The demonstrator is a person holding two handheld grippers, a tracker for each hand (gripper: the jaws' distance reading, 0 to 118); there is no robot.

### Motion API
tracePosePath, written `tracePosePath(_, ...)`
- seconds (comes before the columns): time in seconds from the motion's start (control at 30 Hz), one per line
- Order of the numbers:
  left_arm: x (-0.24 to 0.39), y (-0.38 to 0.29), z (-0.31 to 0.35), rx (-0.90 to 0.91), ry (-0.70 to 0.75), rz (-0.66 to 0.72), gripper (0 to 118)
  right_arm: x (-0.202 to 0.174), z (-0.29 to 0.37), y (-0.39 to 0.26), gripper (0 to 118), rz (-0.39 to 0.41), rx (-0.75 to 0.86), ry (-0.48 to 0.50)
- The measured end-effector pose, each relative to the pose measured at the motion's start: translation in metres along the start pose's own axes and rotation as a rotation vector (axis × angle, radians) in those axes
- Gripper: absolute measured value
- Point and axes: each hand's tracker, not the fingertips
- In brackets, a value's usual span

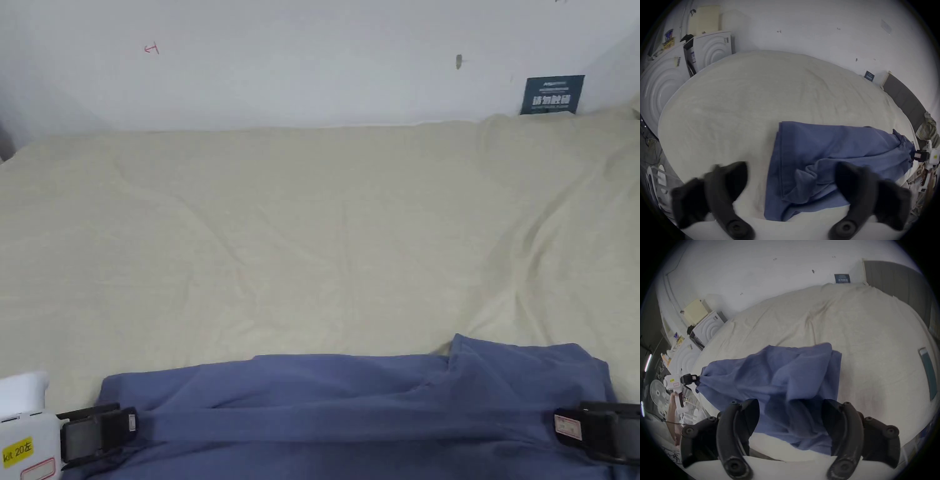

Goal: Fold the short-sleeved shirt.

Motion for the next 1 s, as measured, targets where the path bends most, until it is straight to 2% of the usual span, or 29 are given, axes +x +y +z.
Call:
tracePosePath(0.1, 0.001, -0.006, 0.017, 0.031, -0.049, 0.033, 117, -0.043, 0.017, 0.001, 80, 0.087, 0.105, -0.01)
tracePosePath(0.17, 0.001, -0.012, 0.028, 0.03, -0.077, 0.068, 107, -0.073, 0.03, 0.001, 73, 0.133, 0.213, 0.013)
tracePosePath(0.2, -0.006, -0.016, 0.033, 0.046, -0.101, 0.075, 102, -0.086, 0.033, 0.0, 70, 0.135, 0.263, 0.034)
tracePosePath(0.23, -0.005, -0.02, 0.039, 0.054, -0.116, 0.072, 102, -0.1, 0.033, -0.001, 70, 0.117, 0.309, 0.052)
tracePosePath(0.27, -0.004, -0.024, 0.044, 0.064, -0.129, 0.071, 83, -0.109, 0.028, -0.002, 55, 0.117, 0.343, 0.064)
tracePosePath(0.3, -0.003, -0.027, 0.046, 0.07, -0.116, 0.068, 53, -0.121, 0.024, -0.005, 22, 0.124, 0.366, 0.058)
tracePosePath(0.33, 0.007, -0.035, 0.051, 0.066, -0.1, 0.062, 36, -0.134, 0.018, -0.009, 1, 0.116, 0.403, 0.041)
tracePosePath(0.43, 0.001, -0.048, 0.051, 0.052, -0.149, 0.101, 0, -0.169, 0.001, -0.014, 0, 0.101, 0.431, 0.056)
tracePosePath(0.5, 0.003, -0.053, 0.053, 0.036, -0.189, 0.142, 0, -0.186, -0.011, -0.017, 0, 0.083, 0.457, 0.074)
tracePosePath(0.63, -0.008, -0.054, 0.056, 0.043, -0.171, 0.161, 0, -0.209, -0.026, -0.018, 0, 0.143, 0.46, 0.06)
tracePosePath(0.73, -0.02, -0.047, 0.059, 0.07, -0.214, 0.205, 0, -0.206, -0.034, -0.018, 0, 0.153, 0.461, 0.041)
tracePosePath(0.77, -0.024, -0.042, 0.058, 0.095, -0.255, 0.21, 9, -0.205, -0.035, -0.017, 0, 0.149, 0.456, 0.046)
tracePosePath(0.83, -0.035, -0.033, 0.052, 0.078, -0.321, 0.265, 75, -0.206, -0.038, -0.018, 0, 0.145, 0.435, 0.054)
tracePosePath(0.87, -0.04, -0.027, 0.046, 0.067, -0.36, 0.288, 103, -0.206, -0.04, -0.017, 0, 0.147, 0.427, 0.047)
tracePosePath(0.9, -0.045, -0.024, 0.038, 0.039, -0.384, 0.31, 117, -0.205, -0.042, -0.017, 0, 0.152, 0.421, 0.039)
tracePosePath(1.0, -0.057, -0.014, 0.018, 0.014, -0.426, 0.331, 117, -0.205, -0.045, -0.018, 0, 0.141, 0.372, 0.051)
